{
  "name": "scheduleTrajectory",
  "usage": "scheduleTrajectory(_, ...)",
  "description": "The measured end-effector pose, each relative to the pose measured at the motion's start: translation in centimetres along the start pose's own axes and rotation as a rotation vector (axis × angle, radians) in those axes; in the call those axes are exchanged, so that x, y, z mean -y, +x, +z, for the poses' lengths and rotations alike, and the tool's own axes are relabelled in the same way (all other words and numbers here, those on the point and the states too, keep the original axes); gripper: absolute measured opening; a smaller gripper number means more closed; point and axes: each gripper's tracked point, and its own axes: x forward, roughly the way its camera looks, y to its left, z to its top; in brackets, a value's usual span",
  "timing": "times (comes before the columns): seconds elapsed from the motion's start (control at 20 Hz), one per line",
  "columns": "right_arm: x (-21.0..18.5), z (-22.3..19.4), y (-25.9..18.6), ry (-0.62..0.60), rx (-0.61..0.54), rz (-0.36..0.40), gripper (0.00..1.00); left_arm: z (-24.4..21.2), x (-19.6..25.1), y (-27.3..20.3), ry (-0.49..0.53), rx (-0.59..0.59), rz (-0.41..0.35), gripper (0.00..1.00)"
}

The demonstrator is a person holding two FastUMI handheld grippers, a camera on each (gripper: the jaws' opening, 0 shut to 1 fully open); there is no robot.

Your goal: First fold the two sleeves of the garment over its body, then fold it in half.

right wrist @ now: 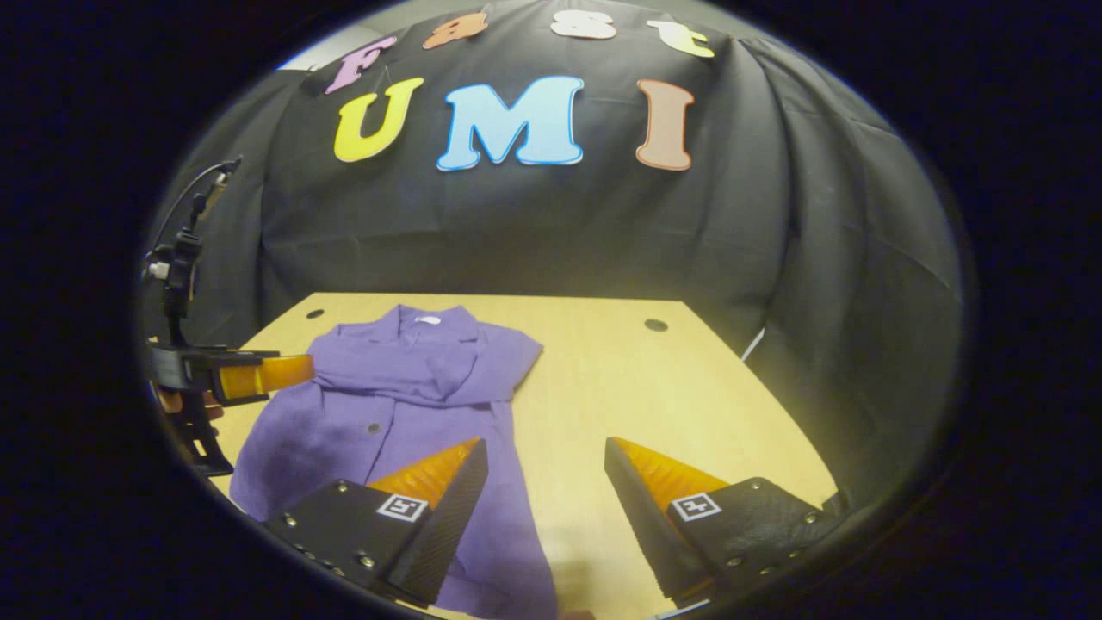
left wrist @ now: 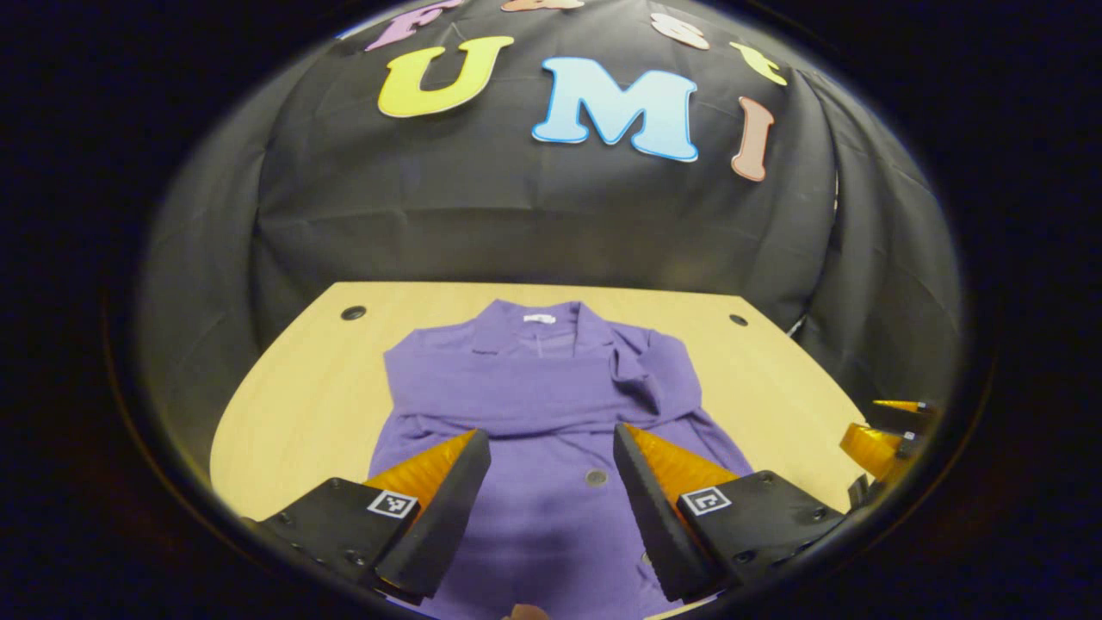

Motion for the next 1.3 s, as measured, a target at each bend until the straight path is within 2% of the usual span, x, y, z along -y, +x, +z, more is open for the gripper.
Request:
scheduleTrajectory(0.15,-0.8,-4.0,-0.4,0.014,-0.099,0.005,0.88,-3.9,-2.8,-3.3,0.015,-0.041,0.018,0.94)
scheduleTrajectory(0.45,-1.8,-10.2,-2.0,0.056,-0.228,0.023,0.87,-11.8,-7.2,-8.8,-0.005,-0.145,0.042,0.96)
scheduleTrajectory(0.55,-1.5,-11.6,-2.5,0.042,-0.254,0.015,0.89,-13.3,-8.5,-10.3,-0.012,-0.166,0.058,0.94)
scheduleTrajectory(0.6,-1.3,-12.2,-2.8,0.033,-0.265,0.014,0.88,-14.0,-9.3,-11.0,-0.014,-0.172,0.071,0.98)
scheduleTrajectory(0.7,-1.4,-13.2,-3.1,0.027,-0.283,0.016,0.88,-15.1,-10.6,-12.1,-0.024,-0.185,0.09,0.94)
scheduleTrajectory(0.75,-1.4,-13.6,-3.1,0.037,-0.294,0.017,0.88,-15.8,-11.2,-12.7,-0.031,-0.191,0.098,0.97)
scheduleTrajectory(0.95,-2.1,-14.9,-2.9,0.072,-0.321,0.017,0.88,-18.4,-12.2,-13.9,-0.043,-0.227,0.106,0.94)
scheduleTrajectory(1.2,-3.0,-16.4,-2.7,0.033,-0.35,0.021,0.89,-20.7,-11.2,-13.8,-0.035,-0.259,0.083,0.94)
scheduleTrajectory(1.3,-3.2,-17.1,-2.8,0.029,-0.374,0.017,0.95,-21.5,-10.9,-14.1,-0.04,-0.276,0.087,0.94)
